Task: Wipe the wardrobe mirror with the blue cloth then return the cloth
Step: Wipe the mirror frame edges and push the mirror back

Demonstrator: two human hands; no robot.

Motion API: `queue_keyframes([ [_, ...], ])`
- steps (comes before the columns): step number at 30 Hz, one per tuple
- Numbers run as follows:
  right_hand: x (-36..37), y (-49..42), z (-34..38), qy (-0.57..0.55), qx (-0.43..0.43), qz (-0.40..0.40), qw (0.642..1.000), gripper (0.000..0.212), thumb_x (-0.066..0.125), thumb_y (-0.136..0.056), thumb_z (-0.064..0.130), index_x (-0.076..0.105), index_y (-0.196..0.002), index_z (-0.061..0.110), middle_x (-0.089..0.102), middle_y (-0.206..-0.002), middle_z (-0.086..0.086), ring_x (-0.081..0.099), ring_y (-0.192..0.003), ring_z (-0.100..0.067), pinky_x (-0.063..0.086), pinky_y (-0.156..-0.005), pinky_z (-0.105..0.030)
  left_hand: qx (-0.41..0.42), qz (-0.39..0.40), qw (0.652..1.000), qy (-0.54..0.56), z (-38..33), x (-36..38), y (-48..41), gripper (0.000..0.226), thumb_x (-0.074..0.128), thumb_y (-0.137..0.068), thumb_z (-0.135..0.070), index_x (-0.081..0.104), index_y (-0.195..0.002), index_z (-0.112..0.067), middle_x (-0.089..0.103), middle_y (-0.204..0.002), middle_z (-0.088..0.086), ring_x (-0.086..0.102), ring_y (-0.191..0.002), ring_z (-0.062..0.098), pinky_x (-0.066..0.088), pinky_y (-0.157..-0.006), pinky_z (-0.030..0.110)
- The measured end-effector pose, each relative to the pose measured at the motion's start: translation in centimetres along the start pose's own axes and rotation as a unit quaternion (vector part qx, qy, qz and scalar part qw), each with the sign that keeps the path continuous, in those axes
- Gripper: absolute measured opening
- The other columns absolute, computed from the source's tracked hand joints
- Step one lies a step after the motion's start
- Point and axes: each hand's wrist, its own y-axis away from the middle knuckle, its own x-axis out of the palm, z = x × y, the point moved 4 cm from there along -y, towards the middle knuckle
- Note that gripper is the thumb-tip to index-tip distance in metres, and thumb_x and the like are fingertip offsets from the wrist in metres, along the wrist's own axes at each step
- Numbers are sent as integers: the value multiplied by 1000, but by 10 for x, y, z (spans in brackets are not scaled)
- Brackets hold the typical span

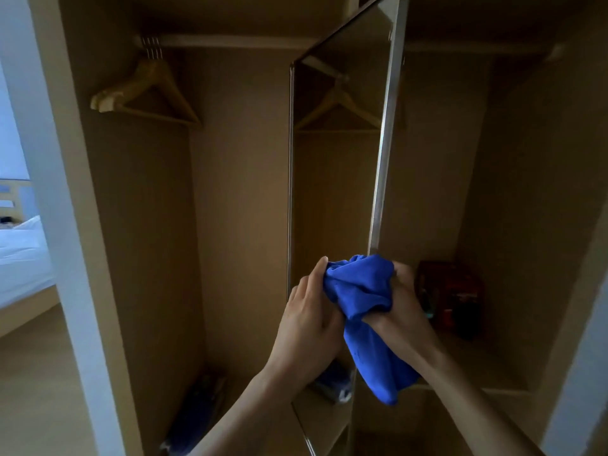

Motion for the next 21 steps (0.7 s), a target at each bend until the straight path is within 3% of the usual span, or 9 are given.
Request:
queue_keyframes([
  [4, 9, 5, 5, 20, 6, 1, 1000, 62, 72, -75, -3, 46, -121, 30, 56, -118, 8, 57, -98, 1, 50, -82, -13, 9, 9, 1000, 27, 6, -8, 1, 68, 56, -100, -30, 20, -158, -37, 38, -146, -28, 31, -129, -18, 29, -106, 10],
  [9, 22, 6, 12, 19, 8, 12, 1000, 60, 71, -82, -6, 51, -102, 48, 63, -99, 18, 61, -86, 16, 50, -73, -7, -14, 26, 996, 84, 12, -14, 2, 73, 50, -100, -28, 8, -159, -43, 35, -159, -18, 41, -141, 4, 41, -115, 33],
  [11, 31, 5, 14, 6, 27, 13, 1000, 48, 71, -82, 3, 55, -95, 45, 66, -89, 18, 63, -82, 15, 49, -70, -10, -24, 31, 994, 107, 15, -17, 2, 73, 45, -98, -35, 4, -157, -50, 39, -157, -17, 48, -135, 5, 47, -110, 34],
  [14, 46, 6, 17, -12, 43, 23, 999, 26, 75, -69, 37, 61, -90, 41, 71, -85, 23, 66, -82, 10, 54, -75, -19, -37, 35, 991, 126, 20, -23, 1, 74, 40, -95, -44, 0, -157, -51, 46, -151, -18, 55, -124, -1, 51, -101, 29],
  [16, 52, 7, 12, -62, 74, 22, 995, 50, 77, -58, 58, 61, -98, 33, 72, -89, 26, 67, -89, 8, 55, -79, -19, -47, 45, 989, 131, 24, -26, 0, 76, 38, -93, -44, -1, -158, -48, 52, -141, -22, 58, -115, -8, 50, -91, 18],
  [18, 57, 6, 11, -66, 38, 28, 997, 62, 77, -53, 62, 59, -102, 29, 72, -86, 25, 67, -85, 12, 52, -76, -17, -54, 57, 988, 135, 25, -27, 0, 77, 36, -92, -45, -2, -159, -45, 55, -134, -25, 58, -109, -12, 46, -82, 7],
  [20, 56, 10, 3, -77, -1, 22, 997, 113, 87, -22, 72, 57, -114, 13, 73, -83, 14, 64, -69, 17, 52, -76, -15, -58, 67, 986, 138, 24, -27, 1, 78, 35, -91, -46, -2, -160, -44, 55, -138, -20, 58, -111, -11, 45, -82, 5],
  [21, 52, 13, 0, -88, 5, 17, 996, 139, 88, -12, 73, 52, -124, 0, 70, -96, 6, 64, -67, 17, 53, -87, -20, -57, 68, 986, 142, 23, -26, 1, 78, 34, -90, -46, -1, -160, -43, 56, -139, -17, 59, -110, -9, 47, -85, 8],
])
